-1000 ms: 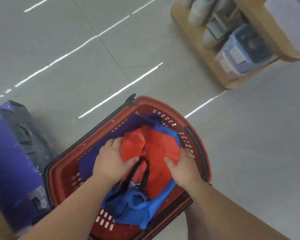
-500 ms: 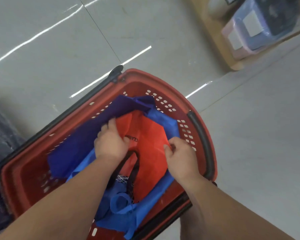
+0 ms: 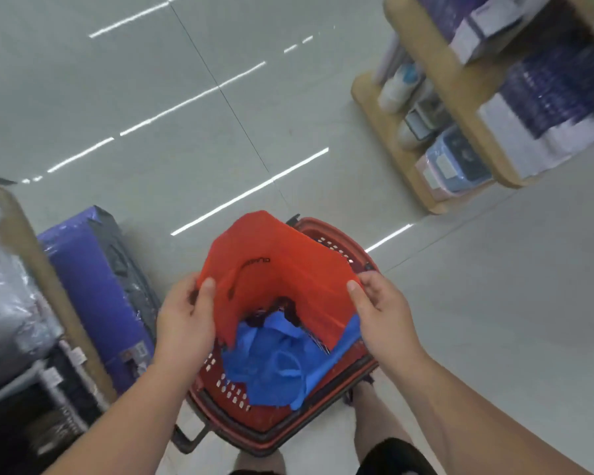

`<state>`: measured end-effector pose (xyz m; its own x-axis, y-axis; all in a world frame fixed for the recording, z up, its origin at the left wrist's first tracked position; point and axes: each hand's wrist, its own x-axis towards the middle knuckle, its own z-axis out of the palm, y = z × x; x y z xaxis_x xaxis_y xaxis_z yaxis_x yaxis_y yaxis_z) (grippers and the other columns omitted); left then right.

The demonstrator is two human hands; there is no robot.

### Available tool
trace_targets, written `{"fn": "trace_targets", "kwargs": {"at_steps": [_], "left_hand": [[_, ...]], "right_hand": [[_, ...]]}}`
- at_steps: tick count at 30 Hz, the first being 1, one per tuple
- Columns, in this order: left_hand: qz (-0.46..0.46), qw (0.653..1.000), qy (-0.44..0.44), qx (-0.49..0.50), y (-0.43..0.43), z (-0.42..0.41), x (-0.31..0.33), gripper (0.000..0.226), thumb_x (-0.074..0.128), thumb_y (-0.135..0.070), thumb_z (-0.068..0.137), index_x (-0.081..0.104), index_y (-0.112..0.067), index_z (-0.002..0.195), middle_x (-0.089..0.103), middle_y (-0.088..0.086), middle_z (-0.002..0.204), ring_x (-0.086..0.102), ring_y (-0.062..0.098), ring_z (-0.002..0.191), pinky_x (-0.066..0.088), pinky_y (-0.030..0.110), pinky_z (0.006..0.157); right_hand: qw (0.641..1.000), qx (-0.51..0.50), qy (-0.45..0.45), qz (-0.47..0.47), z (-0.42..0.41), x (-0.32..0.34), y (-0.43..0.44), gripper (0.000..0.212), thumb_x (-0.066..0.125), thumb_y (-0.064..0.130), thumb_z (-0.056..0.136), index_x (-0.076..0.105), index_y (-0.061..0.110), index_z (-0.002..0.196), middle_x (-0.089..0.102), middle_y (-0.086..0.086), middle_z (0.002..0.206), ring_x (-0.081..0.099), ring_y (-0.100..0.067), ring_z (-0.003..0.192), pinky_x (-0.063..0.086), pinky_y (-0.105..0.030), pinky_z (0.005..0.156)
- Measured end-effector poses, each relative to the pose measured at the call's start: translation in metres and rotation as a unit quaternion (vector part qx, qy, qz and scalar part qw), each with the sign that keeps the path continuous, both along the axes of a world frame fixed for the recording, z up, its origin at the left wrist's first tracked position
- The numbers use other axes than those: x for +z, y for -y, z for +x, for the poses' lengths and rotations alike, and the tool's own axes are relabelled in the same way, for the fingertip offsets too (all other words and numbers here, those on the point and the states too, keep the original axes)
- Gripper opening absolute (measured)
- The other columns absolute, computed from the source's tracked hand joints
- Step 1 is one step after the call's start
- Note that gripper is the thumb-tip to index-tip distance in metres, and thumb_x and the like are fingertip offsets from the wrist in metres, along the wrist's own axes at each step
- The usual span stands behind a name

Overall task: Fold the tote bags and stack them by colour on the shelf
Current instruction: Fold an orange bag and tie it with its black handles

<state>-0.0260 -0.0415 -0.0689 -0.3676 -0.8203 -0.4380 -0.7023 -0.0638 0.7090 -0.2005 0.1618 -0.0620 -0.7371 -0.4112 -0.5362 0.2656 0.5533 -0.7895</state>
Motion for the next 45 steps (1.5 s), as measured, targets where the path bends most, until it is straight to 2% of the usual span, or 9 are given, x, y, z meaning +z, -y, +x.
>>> {"fn": "trace_targets", "kwargs": {"at_steps": [5, 12, 18, 22, 31, 36, 38, 41, 45], "left_hand": [[-0.037, 0.995, -0.056, 0.069, 0.009, 0.036, 0.144, 0.031, 0.048, -0.046, 0.1, 0.068, -0.023, 0.096, 0.07, 0.0, 0.088, 0.065, 0.022, 0.083, 0.051, 0.042, 0.078], [-0.019, 0.983, -0.131, 0.128, -0.013, 0.091, 0.292, 0.025, 0.05, -0.02, 0.105, 0.071, -0.013, 0.092, 0.074, -0.003, 0.079, 0.061, 0.003, 0.067, 0.05, 0.016, 0.061], [-0.034, 0.953, -0.144, 0.264, -0.098, 0.147, 0.354, 0.027, 0.057, -0.03, 0.103, 0.072, -0.017, 0.084, 0.068, 0.011, 0.077, 0.058, 0.02, 0.07, 0.044, 0.038, 0.07], [-0.051, 0.909, -0.163, 0.38, -0.15, 0.196, 0.384, 0.024, 0.058, -0.026, 0.101, 0.074, -0.017, 0.086, 0.071, 0.022, 0.085, 0.061, 0.026, 0.074, 0.052, 0.048, 0.077], [-0.127, 0.784, -0.226, 0.564, -0.232, 0.361, 0.442, 0.021, 0.06, -0.022, 0.1, 0.075, -0.015, 0.087, 0.074, 0.015, 0.09, 0.065, 0.029, 0.082, 0.051, 0.047, 0.087], [-0.183, 0.743, -0.216, 0.606, -0.276, 0.483, 0.446, 0.023, 0.061, -0.016, 0.098, 0.074, -0.01, 0.08, 0.071, 0.001, 0.074, 0.062, 0.009, 0.063, 0.051, 0.021, 0.061], [-0.193, 0.744, -0.204, 0.607, -0.288, 0.538, 0.448, 0.02, 0.061, -0.015, 0.098, 0.072, -0.007, 0.084, 0.07, -0.002, 0.07, 0.061, 0.007, 0.06, 0.05, 0.021, 0.059], [-0.198, 0.767, -0.16, 0.589, -0.305, 0.624, 0.454, 0.013, 0.063, -0.014, 0.097, 0.072, -0.007, 0.089, 0.073, -0.003, 0.071, 0.064, 0.005, 0.059, 0.048, 0.013, 0.054], [-0.168, 0.815, -0.11, 0.544, -0.319, 0.733, 0.467, 0.015, 0.066, -0.017, 0.095, 0.075, -0.02, 0.085, 0.077, 0.001, 0.081, 0.069, 0.012, 0.073, 0.05, 0.019, 0.067]], "right_hand": [[0.998, -0.03, -0.016, -0.055, 0.004, 0.127, 0.014, 0.015, 0.06, 0.023, 0.101, 0.069, 0.023, 0.09, 0.074, -0.007, 0.088, 0.069, -0.019, 0.08, 0.056, -0.039, 0.077], [0.988, -0.027, 0.031, -0.15, 0.002, 0.236, 0.01, 0.017, 0.059, 0.02, 0.102, 0.069, 0.014, 0.089, 0.074, -0.004, 0.082, 0.067, -0.016, 0.075, 0.056, -0.031, 0.069], [0.969, 0.124, 0.115, -0.183, 0.002, 0.265, 0.007, 0.016, 0.061, 0.021, 0.1, 0.072, 0.011, 0.094, 0.073, -0.01, 0.088, 0.065, -0.02, 0.08, 0.05, -0.037, 0.079], [0.951, 0.224, 0.096, -0.19, 0.035, 0.293, 0.018, 0.025, 0.059, 0.021, 0.101, 0.07, 0.012, 0.081, 0.064, -0.002, 0.074, 0.051, -0.013, 0.069, 0.043, -0.024, 0.06], [0.877, 0.404, 0.127, -0.228, 0.218, 0.371, 0.052, 0.024, 0.058, 0.024, 0.101, 0.071, 0.009, 0.088, 0.068, -0.006, 0.077, 0.055, -0.015, 0.07, 0.041, -0.034, 0.067], [0.827, 0.488, 0.106, -0.259, 0.365, 0.399, 0.066, 0.02, 0.06, 0.024, 0.1, 0.07, 0.008, 0.093, 0.069, -0.003, 0.082, 0.058, -0.017, 0.077, 0.044, -0.035, 0.07], [0.809, 0.517, 0.1, -0.262, 0.428, 0.406, 0.068, 0.018, 0.061, 0.026, 0.099, 0.07, 0.01, 0.095, 0.071, -0.003, 0.089, 0.061, -0.02, 0.082, 0.047, -0.037, 0.076], [0.782, 0.556, 0.068, -0.274, 0.518, 0.422, 0.069, 0.021, 0.06, 0.024, 0.1, 0.067, 0.008, 0.088, 0.062, -0.003, 0.073, 0.054, -0.015, 0.068, 0.042, -0.028, 0.061], [0.742, 0.603, 0.022, -0.293, 0.625, 0.446, 0.073, 0.021, 0.059, 0.025, 0.101, 0.066, 0.011, 0.088, 0.062, -0.01, 0.074, 0.052, -0.006, 0.061, 0.041, -0.023, 0.058]]}}
